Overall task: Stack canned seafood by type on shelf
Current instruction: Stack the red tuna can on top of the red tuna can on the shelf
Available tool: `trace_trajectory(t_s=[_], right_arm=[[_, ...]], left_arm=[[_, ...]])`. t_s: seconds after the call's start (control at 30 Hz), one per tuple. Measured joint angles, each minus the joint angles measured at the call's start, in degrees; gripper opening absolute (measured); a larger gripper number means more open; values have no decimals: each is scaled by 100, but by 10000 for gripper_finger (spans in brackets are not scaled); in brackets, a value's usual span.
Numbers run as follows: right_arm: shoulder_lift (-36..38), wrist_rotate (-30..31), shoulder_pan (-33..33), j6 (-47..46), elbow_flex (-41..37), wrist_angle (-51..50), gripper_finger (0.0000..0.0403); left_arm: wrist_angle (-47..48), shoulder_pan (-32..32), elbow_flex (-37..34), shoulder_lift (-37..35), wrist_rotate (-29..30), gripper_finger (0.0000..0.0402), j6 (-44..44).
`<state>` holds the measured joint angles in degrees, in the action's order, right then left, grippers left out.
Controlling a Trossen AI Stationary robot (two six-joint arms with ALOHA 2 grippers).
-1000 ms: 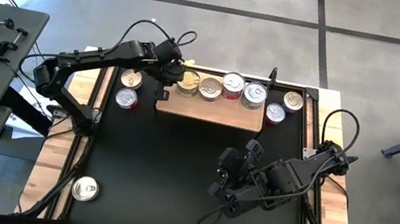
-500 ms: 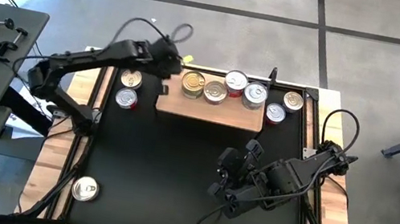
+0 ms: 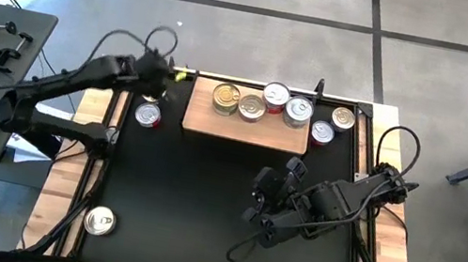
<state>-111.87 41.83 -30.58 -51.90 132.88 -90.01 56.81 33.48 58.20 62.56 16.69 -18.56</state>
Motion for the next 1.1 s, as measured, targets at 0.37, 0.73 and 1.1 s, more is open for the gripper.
trace_trajectory(t_s=[0.37,0.73,1.1], right_arm=[[0,-27,21,254,0,-1,0],[0,-191,101,349,0,-1,0],[0,-293,97,290,0,6,0]], left_arm=[[-1130,-445,-2347,-371,645,0,-2864],[-1388,-475,-3211,-365,1138,0,-3676],[-1124,-927,-3370,-530,272,0,-3323]])
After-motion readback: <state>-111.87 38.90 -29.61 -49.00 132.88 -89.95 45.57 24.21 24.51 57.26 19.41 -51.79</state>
